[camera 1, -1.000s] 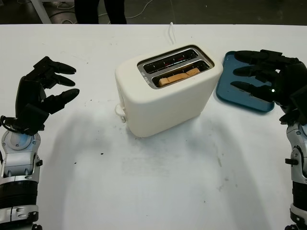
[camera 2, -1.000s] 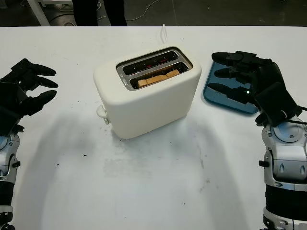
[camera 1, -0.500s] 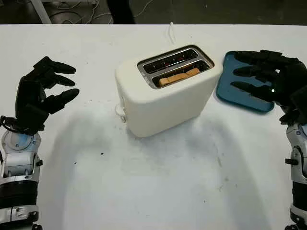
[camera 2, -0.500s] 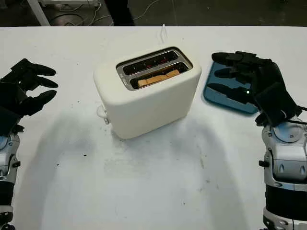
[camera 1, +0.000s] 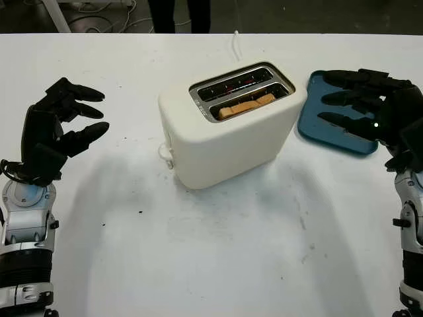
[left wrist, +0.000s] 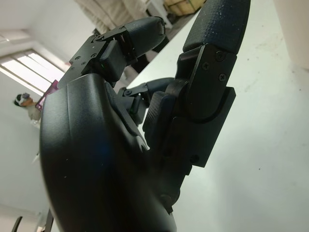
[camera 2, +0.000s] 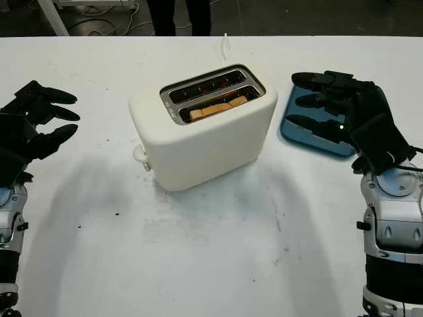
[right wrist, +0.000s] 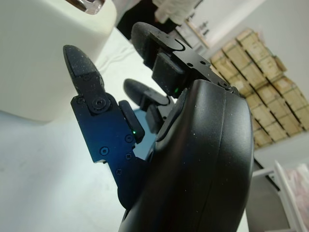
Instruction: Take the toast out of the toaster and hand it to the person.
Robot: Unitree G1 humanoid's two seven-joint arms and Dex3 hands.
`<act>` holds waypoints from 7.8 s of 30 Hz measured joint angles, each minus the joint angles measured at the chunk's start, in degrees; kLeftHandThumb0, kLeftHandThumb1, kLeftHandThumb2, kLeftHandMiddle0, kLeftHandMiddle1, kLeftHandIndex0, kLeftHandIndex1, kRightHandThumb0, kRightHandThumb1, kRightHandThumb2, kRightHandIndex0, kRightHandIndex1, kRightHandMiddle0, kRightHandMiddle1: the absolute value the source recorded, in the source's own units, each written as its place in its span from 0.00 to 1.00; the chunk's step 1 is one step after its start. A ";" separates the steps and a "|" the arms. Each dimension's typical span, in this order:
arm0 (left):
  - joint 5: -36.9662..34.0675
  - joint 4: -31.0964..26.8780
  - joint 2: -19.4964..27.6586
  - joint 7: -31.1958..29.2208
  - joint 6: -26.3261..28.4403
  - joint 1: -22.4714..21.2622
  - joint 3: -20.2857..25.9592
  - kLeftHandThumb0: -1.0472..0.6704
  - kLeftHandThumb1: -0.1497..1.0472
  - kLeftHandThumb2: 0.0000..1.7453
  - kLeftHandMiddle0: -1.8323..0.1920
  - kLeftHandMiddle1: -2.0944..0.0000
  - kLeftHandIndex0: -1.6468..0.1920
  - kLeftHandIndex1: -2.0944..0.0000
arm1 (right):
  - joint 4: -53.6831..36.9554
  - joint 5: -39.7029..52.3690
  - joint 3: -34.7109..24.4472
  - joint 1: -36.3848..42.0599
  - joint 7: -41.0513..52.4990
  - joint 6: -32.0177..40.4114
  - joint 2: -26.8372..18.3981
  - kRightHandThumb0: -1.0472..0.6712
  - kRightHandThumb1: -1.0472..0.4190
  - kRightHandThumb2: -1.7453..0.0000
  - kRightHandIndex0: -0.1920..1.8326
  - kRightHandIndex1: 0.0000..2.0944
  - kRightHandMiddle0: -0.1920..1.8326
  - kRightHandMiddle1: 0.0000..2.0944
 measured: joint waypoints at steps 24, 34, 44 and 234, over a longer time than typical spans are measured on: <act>0.04 -0.01 -0.02 0.19 -0.09 0.00 0.04 0.00 0.89 0.06 0.67 0.40 0.66 0.46 | 0.00 -0.05 0.00 0.00 0.01 0.00 0.21 0.37 0.22 1.00 0.38 0.35 0.53 0.01; -0.08 -0.10 -0.05 0.13 -0.09 0.00 0.04 0.00 0.89 0.06 0.67 0.40 0.65 0.47 | 0.00 0.42 -0.03 0.00 0.01 0.01 0.26 0.40 0.22 1.00 0.37 0.36 0.53 0.01; -0.06 -0.28 -0.05 0.14 -0.07 0.00 0.04 0.00 0.89 0.06 0.67 0.39 0.66 0.46 | 0.00 0.38 -0.03 0.00 0.01 0.04 0.26 0.40 0.22 1.00 0.37 0.36 0.53 0.01; -0.63 -0.79 -0.98 -0.37 -0.24 0.31 0.63 0.00 0.89 0.03 0.65 0.43 0.62 0.50 | -0.42 0.16 0.29 0.39 -0.11 0.71 0.61 0.36 0.23 1.00 0.39 0.36 0.54 0.01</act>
